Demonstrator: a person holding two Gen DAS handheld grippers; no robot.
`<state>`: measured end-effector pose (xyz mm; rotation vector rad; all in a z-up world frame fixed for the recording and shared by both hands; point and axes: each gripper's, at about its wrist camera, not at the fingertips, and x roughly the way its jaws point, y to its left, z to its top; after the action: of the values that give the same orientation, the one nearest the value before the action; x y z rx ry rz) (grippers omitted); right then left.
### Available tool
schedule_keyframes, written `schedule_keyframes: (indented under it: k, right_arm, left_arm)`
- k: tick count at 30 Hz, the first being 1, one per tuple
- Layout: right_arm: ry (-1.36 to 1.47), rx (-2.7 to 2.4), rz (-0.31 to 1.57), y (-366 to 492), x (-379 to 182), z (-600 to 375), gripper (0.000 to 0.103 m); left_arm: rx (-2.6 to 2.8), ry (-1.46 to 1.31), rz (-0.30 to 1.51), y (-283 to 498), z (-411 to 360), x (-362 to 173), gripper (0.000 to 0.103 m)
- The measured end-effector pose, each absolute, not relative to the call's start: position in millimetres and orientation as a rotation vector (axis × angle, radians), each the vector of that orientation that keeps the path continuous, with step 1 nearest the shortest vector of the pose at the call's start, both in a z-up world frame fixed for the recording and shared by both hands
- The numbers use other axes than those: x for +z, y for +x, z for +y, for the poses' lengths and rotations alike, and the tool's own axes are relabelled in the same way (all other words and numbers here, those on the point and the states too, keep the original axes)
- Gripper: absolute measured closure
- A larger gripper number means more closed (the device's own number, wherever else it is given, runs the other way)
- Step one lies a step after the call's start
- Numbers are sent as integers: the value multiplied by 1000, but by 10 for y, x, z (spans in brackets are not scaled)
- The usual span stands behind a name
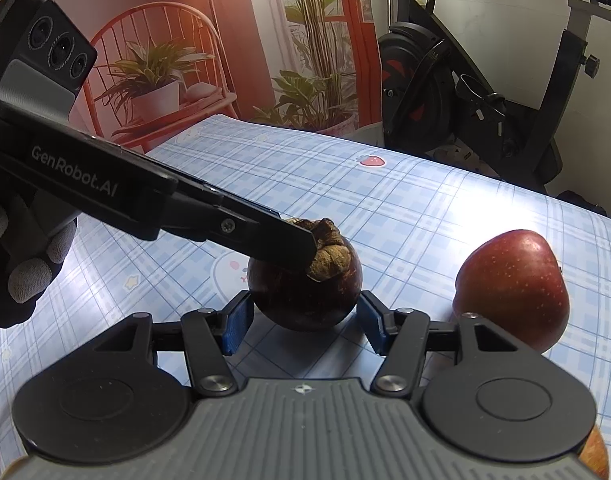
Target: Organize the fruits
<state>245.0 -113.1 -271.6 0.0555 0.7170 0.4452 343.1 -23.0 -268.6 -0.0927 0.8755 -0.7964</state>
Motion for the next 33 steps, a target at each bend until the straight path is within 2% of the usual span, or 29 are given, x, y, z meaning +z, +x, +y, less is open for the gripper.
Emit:
schedule_keyframes:
  k: [14, 16, 18, 33]
  right_arm:
    - [60, 443, 718, 2453, -2714, -1117, 43]
    - [57, 437, 718, 2456, -2716, -1116, 43]
    - [53, 429, 717, 2461, -2718, -1117, 43]
    - [33, 433, 702, 2364, -2591, -1138, 44]
  left_arm:
    - [-799, -50, 871, 3384, -315, -2731, 45]
    - [-791, -25, 856, 3357, -338, -2714, 45]
    - [-795, -20, 860, 3360, -357, -2727, 50]
    - [-804, -44, 849, 3287, -310, -2591, 52]
